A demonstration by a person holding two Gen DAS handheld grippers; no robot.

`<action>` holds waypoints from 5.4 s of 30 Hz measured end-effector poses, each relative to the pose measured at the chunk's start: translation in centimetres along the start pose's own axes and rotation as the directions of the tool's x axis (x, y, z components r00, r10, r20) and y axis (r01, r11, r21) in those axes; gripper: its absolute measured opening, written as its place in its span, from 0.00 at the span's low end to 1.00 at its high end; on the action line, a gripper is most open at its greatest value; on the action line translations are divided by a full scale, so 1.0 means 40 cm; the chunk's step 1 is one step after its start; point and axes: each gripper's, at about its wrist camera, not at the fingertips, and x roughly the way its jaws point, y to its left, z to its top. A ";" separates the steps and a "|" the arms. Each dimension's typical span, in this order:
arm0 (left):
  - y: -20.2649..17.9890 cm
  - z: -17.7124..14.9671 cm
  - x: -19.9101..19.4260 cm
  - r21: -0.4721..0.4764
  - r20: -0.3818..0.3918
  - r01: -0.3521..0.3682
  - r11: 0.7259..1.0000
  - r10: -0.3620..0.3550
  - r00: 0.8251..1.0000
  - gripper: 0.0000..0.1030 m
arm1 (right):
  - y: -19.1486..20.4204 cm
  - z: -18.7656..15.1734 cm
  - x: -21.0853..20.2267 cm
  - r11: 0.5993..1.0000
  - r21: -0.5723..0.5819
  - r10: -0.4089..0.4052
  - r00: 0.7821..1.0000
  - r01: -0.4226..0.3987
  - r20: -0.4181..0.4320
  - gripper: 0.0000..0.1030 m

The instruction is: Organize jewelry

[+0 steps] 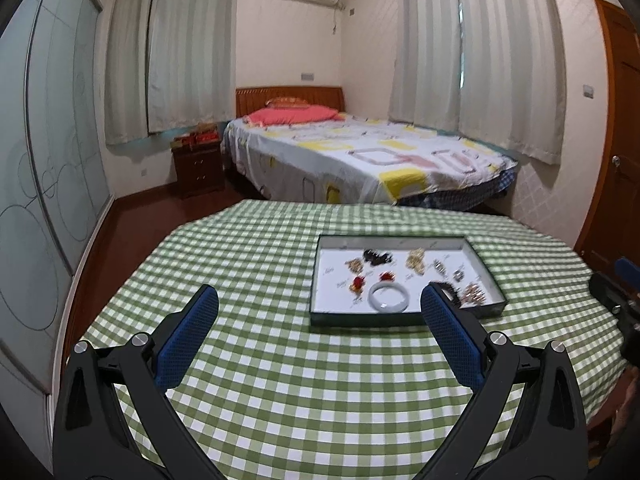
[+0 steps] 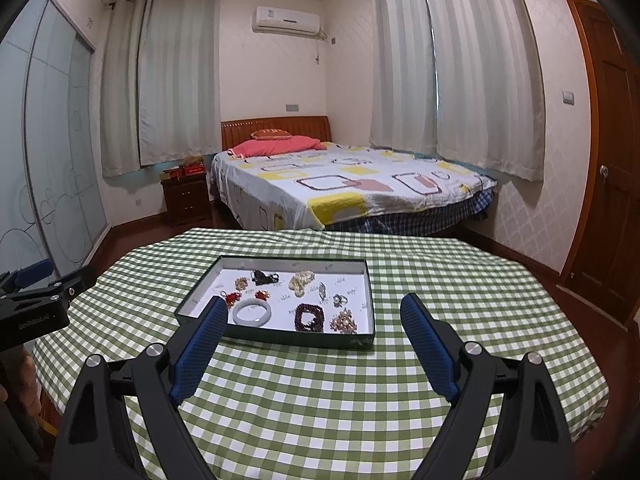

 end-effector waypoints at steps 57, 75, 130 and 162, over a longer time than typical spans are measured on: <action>0.328 -0.116 0.684 -0.120 -0.449 -0.204 0.972 0.130 0.884 0.96 | -0.454 -0.149 0.635 0.961 0.100 -0.176 0.852 0.256 -0.493 0.95; 0.329 -0.116 0.685 -0.121 -0.449 -0.204 0.972 0.130 0.884 0.96 | -0.455 -0.149 0.637 0.961 0.100 -0.176 0.852 0.256 -0.493 0.95; 0.331 -0.117 0.686 -0.123 -0.449 -0.202 0.972 0.128 0.884 0.96 | -0.455 -0.149 0.636 0.961 0.100 -0.176 0.852 0.257 -0.493 0.95; 0.331 -0.117 0.687 -0.123 -0.449 -0.202 0.972 0.127 0.885 0.96 | -0.455 -0.149 0.636 0.961 0.100 -0.176 0.852 0.257 -0.493 0.95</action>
